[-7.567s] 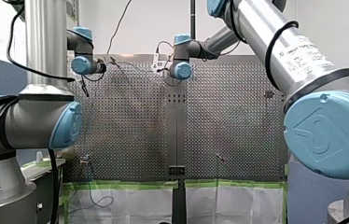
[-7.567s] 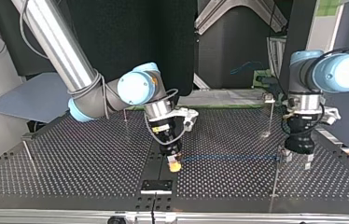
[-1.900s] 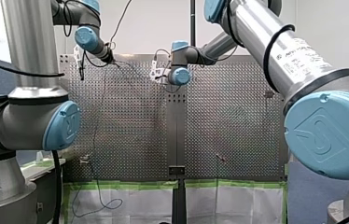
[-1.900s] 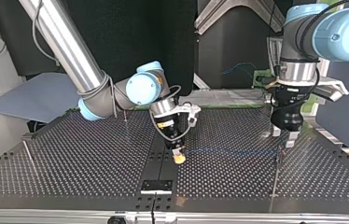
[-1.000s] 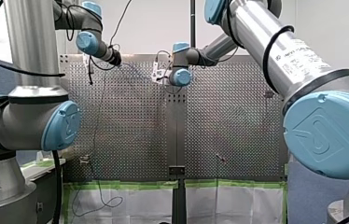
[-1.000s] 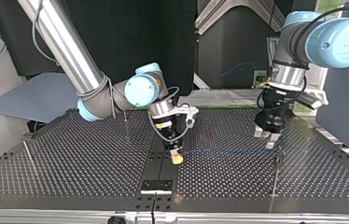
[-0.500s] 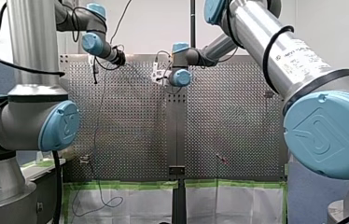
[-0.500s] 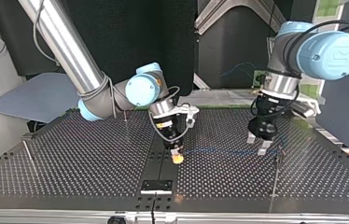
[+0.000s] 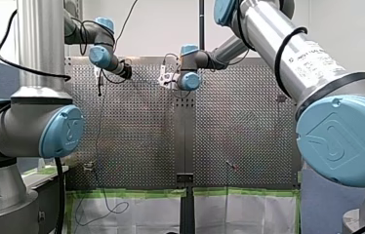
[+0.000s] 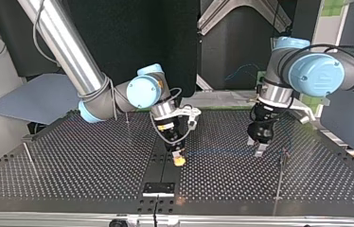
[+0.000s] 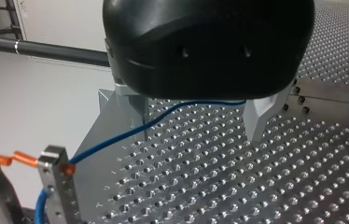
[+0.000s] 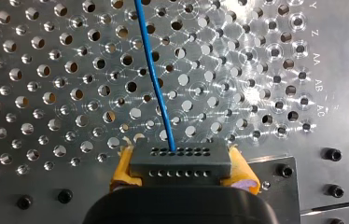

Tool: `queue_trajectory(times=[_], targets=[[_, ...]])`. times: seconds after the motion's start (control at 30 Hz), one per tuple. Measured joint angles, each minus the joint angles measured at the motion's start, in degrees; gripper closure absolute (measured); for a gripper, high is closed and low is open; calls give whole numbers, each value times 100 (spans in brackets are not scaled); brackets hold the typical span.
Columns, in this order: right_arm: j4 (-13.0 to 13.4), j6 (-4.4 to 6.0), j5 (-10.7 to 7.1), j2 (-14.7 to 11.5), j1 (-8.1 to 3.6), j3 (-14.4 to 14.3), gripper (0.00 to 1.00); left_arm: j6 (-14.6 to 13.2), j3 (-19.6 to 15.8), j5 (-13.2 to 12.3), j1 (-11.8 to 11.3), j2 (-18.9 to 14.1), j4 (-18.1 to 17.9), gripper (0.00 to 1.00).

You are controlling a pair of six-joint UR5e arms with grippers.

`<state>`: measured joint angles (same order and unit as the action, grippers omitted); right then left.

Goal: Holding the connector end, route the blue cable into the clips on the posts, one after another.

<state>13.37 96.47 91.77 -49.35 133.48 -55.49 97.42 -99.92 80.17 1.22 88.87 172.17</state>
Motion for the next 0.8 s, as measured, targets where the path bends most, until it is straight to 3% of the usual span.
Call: queue_trajectory(times=[0.33, 0.6, 0.8], targets=[[-6, -16, 0, 13, -1, -2, 100, -32, 100, 2, 21, 19, -248, 0], [-9, 7, 0, 14, -20, 3, 100, 33, 449, 93, 61, 128, -205, 0], [-9, 12, -2, 16, -42, 3, 100, -170, 507, 288, 155, 323, -45, 0]])
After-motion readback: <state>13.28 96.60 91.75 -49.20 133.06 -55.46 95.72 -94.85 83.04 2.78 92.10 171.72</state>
